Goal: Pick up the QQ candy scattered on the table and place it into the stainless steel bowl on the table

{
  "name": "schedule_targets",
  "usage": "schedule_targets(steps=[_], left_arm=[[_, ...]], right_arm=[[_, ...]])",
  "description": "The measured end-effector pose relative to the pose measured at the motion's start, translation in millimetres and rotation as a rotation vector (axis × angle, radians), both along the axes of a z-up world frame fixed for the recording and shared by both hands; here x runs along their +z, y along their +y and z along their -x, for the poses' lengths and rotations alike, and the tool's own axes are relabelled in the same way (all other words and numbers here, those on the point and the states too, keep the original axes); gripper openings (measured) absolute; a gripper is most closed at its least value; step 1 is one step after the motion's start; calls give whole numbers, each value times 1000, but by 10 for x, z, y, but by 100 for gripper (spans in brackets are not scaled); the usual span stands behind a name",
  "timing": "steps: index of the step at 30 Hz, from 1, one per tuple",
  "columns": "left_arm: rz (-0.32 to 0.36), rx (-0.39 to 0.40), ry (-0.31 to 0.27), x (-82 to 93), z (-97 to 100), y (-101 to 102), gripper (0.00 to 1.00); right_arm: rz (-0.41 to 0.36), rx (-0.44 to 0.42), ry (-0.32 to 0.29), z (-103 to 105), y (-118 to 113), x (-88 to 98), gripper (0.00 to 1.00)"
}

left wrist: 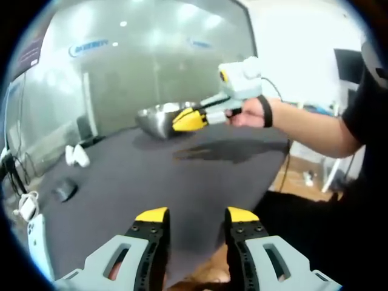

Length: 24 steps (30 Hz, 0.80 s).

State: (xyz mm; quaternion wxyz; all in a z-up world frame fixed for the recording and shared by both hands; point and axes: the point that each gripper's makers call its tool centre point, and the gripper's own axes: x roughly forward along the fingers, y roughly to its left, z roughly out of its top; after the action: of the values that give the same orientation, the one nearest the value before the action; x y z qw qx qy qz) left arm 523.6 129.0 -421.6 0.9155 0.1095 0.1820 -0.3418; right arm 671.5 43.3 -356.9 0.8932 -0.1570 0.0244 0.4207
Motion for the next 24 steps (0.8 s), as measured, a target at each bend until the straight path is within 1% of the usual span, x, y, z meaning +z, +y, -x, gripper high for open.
schedule_targets(steps=[1,4,5,8,10,12,13,14,16,17,18,19,20,22,23,24], left_arm=[[3,1,-3,11,-3,-4,38],[9,2,-10,35,-5,-11,38],[9,2,-12,38,-5,-9,38],[7,4,-10,29,-1,4,38],[6,8,-7,18,0,17,38],[8,11,-8,21,4,24,38],[10,11,-9,25,6,24,38],[11,11,-11,30,9,25,38],[14,11,-13,37,13,30,38],[15,11,-13,36,16,34,38],[14,13,-13,32,16,42,38],[13,14,-12,27,14,48,38],[12,17,-8,16,12,58,38],[9,22,-5,1,5,69,38],[9,23,-4,-1,4,70,38],[13,22,-5,4,4,65,38]], right_arm=[[-7,-25,-25,-57,-55,74,9],[-15,-102,-22,-215,-219,163,9],[-20,-117,-36,-262,-272,215,9],[-79,-192,-42,-430,-459,374,9],[-111,-270,-59,-586,-646,488,9],[-133,-337,-68,-740,-831,546,9],[-144,-344,-74,-788,-875,545,9],[-141,-348,-67,-828,-907,506,9],[-133,-377,-29,-910,-974,390,9],[-126,-385,-25,-949,-997,351,9],[-117,-426,4,-981,-1059,277,9],[-94,-451,9,-1014,-1095,231,9],[-79,-450,4,-1035,-1084,208,11],[-81,-448,16,-1057,-1082,164,24],[-107,-456,36,-1057,-1094,147,32],[-145,-460,49,-1048,-1101,154,34]])
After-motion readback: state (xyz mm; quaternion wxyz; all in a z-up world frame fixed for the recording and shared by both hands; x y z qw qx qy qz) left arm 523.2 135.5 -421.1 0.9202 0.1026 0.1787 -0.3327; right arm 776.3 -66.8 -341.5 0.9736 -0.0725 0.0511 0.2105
